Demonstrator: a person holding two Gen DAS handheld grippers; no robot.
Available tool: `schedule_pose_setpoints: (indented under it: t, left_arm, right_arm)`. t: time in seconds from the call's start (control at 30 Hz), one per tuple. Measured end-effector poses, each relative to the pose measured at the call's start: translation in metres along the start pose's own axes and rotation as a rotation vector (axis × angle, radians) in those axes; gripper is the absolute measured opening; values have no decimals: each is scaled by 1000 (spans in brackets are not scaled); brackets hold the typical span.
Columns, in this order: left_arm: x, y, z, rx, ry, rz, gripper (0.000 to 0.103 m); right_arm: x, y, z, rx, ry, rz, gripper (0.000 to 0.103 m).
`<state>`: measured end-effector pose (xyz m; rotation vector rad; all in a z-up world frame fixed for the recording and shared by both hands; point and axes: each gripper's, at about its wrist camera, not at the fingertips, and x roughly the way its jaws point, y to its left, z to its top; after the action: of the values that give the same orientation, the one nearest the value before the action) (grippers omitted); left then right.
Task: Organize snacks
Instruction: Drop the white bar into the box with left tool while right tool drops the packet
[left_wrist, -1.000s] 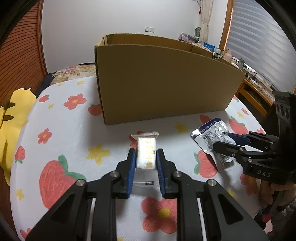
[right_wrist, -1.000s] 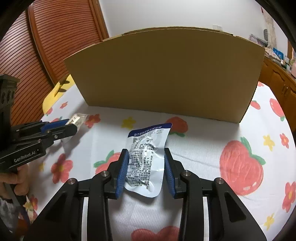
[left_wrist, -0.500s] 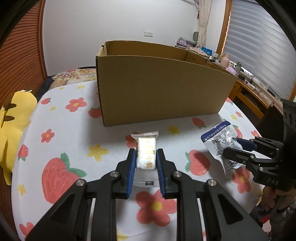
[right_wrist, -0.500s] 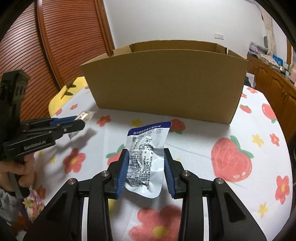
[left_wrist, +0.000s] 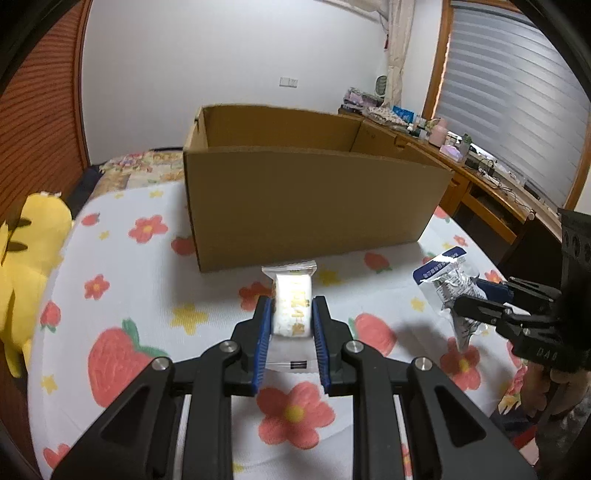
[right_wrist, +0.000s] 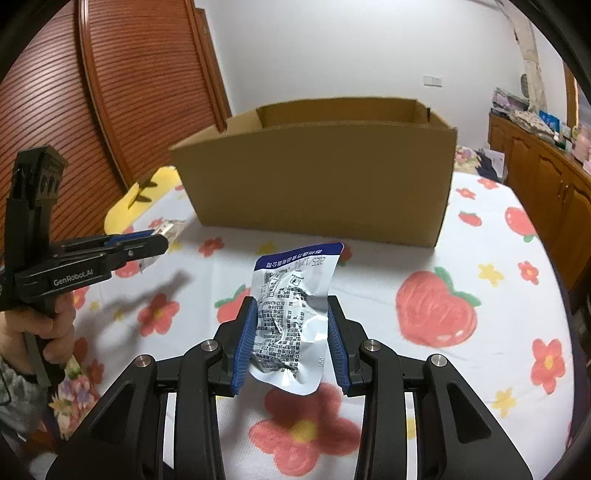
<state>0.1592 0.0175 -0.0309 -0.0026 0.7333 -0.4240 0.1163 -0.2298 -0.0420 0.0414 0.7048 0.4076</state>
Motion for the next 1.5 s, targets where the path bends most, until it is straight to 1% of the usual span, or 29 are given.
schedule_pose_setpoints:
  t: [0.2, 0.33, 0.5, 0.63, 0.73, 0.9, 1.0, 1.2, 1.27, 1.33, 1.5]
  left_arm:
    - [-12, -3, 31, 28, -29, -26, 20]
    - [-20, -2, 57, 43, -61, -14, 20]
    - [-24, 2, 83, 38, -88, -10, 20]
    - [-20, 4, 99, 59, -107, 20, 20]
    - [-9, 11, 107, 67, -104, 68, 20]
    - [11, 25, 116, 40, -78, 84, 20]
    - [22, 30, 120, 22, -59, 82, 20]
    - [45, 35, 128, 3, -15, 70, 20]
    - [52, 39, 129, -35, 9, 35, 20]
    - [55, 40, 129, -55, 13, 22, 20]
    - [60, 34, 124, -42, 28, 38, 20]
  right_arm:
    - [-27, -4, 25, -11, -74, -17, 36]
    - [-46, -2, 52, -46, -129, -41, 36]
    - [-62, 5, 87, -93, -187, -72, 36]
    - [-64, 12, 105, -120, -212, -67, 36]
    - [-55, 15, 117, -137, -206, -65, 36]
    - [-34, 17, 134, -144, -189, -58, 36]
    - [-22, 17, 138, -155, -172, -70, 36]
    - [8, 16, 150, -190, -151, -121, 36]
    - [22, 12, 156, -187, -131, -134, 36]
    - [34, 10, 158, -187, -108, -137, 36]
    - [57, 5, 155, -187, -70, -162, 36]
